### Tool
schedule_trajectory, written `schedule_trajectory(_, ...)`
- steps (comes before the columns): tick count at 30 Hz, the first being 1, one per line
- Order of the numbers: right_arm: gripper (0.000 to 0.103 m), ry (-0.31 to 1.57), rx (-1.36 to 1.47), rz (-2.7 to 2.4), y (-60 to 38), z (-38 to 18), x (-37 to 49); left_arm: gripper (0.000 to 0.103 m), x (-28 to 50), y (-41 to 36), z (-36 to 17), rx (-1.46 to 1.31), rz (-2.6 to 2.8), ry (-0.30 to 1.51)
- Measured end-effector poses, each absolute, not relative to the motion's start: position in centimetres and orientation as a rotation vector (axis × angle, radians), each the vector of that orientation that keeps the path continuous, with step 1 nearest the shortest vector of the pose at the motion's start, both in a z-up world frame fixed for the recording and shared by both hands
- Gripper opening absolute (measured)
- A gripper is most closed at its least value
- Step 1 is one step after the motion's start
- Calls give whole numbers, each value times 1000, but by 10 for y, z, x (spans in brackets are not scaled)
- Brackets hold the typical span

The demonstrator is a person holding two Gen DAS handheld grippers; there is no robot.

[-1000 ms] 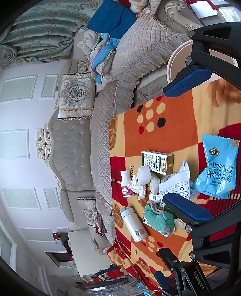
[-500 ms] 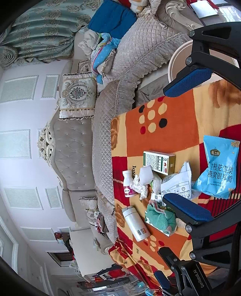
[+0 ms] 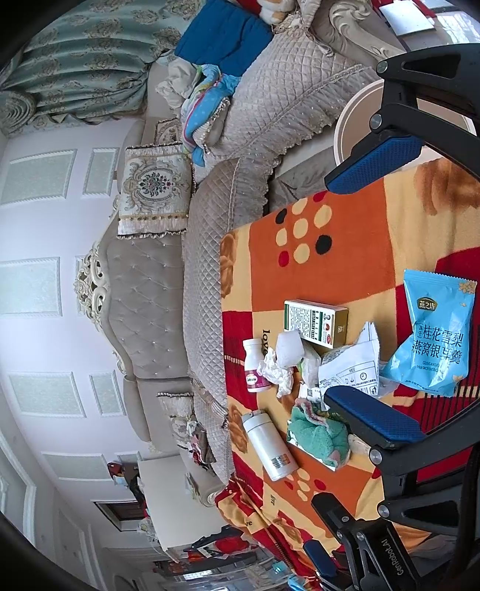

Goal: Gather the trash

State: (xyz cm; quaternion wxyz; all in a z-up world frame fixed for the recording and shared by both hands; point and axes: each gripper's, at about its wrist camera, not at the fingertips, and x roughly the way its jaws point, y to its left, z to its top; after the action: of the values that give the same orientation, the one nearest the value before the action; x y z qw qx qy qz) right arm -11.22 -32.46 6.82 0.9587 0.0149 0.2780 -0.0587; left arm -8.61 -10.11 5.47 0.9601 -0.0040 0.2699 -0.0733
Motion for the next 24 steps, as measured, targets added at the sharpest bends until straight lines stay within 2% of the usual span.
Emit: schedule_trajectory(24, 103, 589, 26, -110, -325, 63, -109, 102, -84, -101, 57, -12, -146, 548)
